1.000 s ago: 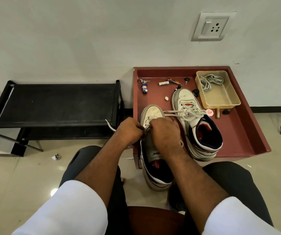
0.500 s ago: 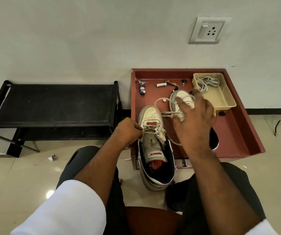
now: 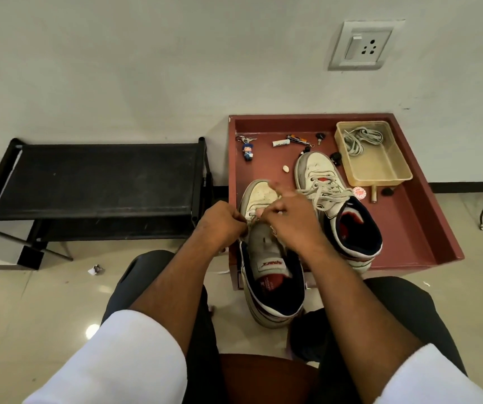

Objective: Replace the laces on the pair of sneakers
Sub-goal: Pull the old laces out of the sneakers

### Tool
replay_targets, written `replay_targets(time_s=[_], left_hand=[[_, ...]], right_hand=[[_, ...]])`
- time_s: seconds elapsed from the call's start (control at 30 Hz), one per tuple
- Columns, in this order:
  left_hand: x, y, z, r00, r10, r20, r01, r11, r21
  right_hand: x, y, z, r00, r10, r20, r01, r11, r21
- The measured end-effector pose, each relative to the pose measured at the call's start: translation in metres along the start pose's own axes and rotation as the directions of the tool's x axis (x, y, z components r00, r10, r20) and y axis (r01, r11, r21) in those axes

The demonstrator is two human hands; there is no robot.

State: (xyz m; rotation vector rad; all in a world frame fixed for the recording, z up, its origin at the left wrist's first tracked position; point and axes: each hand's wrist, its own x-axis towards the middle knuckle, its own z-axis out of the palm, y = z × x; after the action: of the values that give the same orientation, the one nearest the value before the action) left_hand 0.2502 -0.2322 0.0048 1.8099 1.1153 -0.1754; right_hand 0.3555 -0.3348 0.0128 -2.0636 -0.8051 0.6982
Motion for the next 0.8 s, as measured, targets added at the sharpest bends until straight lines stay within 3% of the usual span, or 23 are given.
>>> replay_targets(time_s=[0.03,0.07,0.1,0.13,0.17,0.23,0.3,0.33,0.43,0.53,0.6,0.7,0.8], left_hand=[[0.001,0.0,0.0,1.0,-0.009,-0.006,0.009,1.0,0.009],[0.002,0.001,0.001,1.0,-0.013,-0.012,0.013,1.0,0.02],[0.003,0.001,0.002,1.0,-0.013,-0.018,0.014,0.999,0.03],[0.002,0.002,0.002,1.0,-0.009,-0.022,0.01,0.999,0.038],[0.001,0.002,0.003,1.0,-0.002,-0.025,0.003,0.999,0.043],[0.001,0.001,0.004,0.999,0.02,-0.037,-0.018,0.998,0.054],[0.001,0.0,0.005,0.998,0.033,-0.06,-0.029,0.998,0.053],[0.002,-0.001,0.005,0.996,0.04,-0.074,-0.037,0.998,0.046],[0.005,-0.003,0.008,0.994,0.062,-0.094,-0.06,0.998,0.031],[0.007,-0.004,0.01,0.986,0.114,-0.119,-0.108,0.993,0.05],[0.01,-0.004,0.009,0.971,0.174,-0.163,-0.149,0.977,0.153],[0.01,0.002,0.01,0.97,0.203,-0.131,-0.16,0.947,0.279],[0.019,0.003,0.018,0.971,0.225,-0.082,-0.189,0.931,0.313]], right_hand=[[-0.004,-0.009,-0.011,0.999,0.041,-0.017,-0.032,0.926,0.376],[-0.008,-0.017,-0.024,0.998,0.059,-0.017,-0.031,0.718,0.695],[-0.01,-0.022,-0.039,0.999,0.031,-0.021,0.004,0.476,0.88],[-0.013,-0.025,-0.052,0.998,-0.005,-0.057,0.055,0.353,0.934],[-0.016,-0.026,-0.062,0.995,-0.015,-0.096,0.095,0.368,0.925],[-0.019,-0.017,-0.069,0.985,0.026,-0.169,0.118,0.608,0.785],[-0.021,-0.002,-0.064,0.98,0.042,-0.196,0.048,0.899,0.434],[-0.022,0.003,-0.059,0.989,0.045,-0.142,-0.013,0.976,0.218],[-0.02,0.016,-0.047,0.975,0.195,0.106,-0.172,0.966,-0.192],[-0.014,0.019,-0.043,0.94,0.317,0.126,-0.22,0.845,-0.487],[-0.01,0.016,-0.04,0.963,0.267,0.041,-0.212,0.842,-0.497],[-0.004,0.02,-0.031,0.987,0.146,-0.074,-0.162,0.931,-0.327],[0.002,0.03,-0.019,0.982,0.187,0.026,-0.174,0.951,-0.254]])
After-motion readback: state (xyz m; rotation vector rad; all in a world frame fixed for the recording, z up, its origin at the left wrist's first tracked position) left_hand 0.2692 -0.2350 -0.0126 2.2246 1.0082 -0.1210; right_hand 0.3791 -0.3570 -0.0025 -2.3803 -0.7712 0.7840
